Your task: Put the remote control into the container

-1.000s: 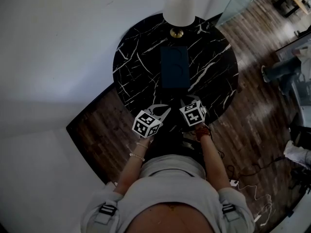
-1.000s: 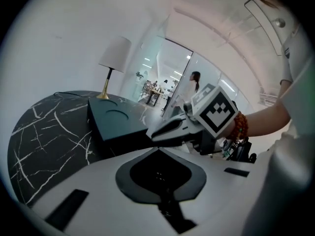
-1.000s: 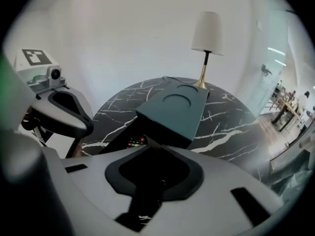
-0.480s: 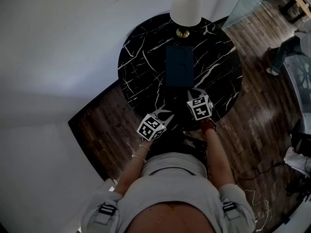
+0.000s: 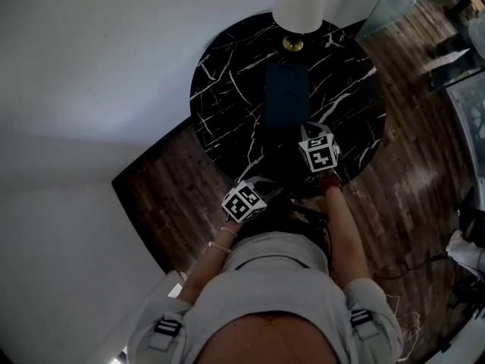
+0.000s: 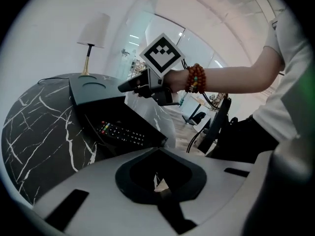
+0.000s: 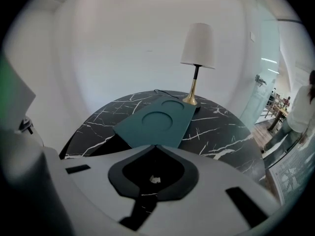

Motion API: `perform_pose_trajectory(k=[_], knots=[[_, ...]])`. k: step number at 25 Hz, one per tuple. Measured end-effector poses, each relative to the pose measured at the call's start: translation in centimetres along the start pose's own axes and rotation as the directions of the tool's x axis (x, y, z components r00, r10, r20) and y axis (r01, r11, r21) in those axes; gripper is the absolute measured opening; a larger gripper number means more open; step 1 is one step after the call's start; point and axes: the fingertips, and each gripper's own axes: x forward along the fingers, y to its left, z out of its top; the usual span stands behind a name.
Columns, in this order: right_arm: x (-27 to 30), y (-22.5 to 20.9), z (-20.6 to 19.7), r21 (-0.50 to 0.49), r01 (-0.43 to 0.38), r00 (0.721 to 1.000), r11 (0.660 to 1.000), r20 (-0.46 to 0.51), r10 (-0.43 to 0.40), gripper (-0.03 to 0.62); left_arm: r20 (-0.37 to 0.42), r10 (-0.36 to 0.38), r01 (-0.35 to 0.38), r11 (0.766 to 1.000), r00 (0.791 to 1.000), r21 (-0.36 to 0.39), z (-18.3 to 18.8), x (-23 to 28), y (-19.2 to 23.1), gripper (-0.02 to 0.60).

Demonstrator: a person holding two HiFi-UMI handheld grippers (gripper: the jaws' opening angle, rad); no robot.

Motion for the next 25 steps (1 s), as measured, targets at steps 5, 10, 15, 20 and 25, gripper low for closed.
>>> perform_pose_trajectory(k=[5, 10, 15, 20, 25], knots=[[0.6, 0.1, -0.1, -0.011, 0.004, 1.000, 1.000, -0.005, -0.004, 0.012, -0.051, -0.010, 0.010, 1.000, 0.999, -0.006, -1.9, 0.0, -0.6, 0.002], [1.1, 0.6, -0.2, -0.026, -0.004, 1.000, 1.000, -0.016, 0.003, 0.012, -0.092, -0.037, 0.035, 0.999, 0.995, -0.027, -3.1, 0.5, -1.5, 0.002], [1.4, 0.9, -0.6, -0.046, -0.003, 1.000, 0.999, -0.026, 0.002, 0.011, -0.126, -0.044, 0.040, 0.999, 0.991, -0.029, -4.1, 1.1, -1.5, 0.002], [1.8, 0.7, -0.7, -0.047, -0.006, 1.000, 0.999, -0.010, 0.005, 0.012, -0.130, -0.034, 0.029, 0.999, 0.991, -0.039, -4.2, 1.7, -0.8, 0.002], [1.6, 0.8, -0.7, -0.029, -0.016, 1.000, 0.999, -0.012, 0.015, 0.012, -0.130, -0.033, 0.027, 0.999, 0.991, -0.044, -3.7, 2.0, -0.3, 0.002]])
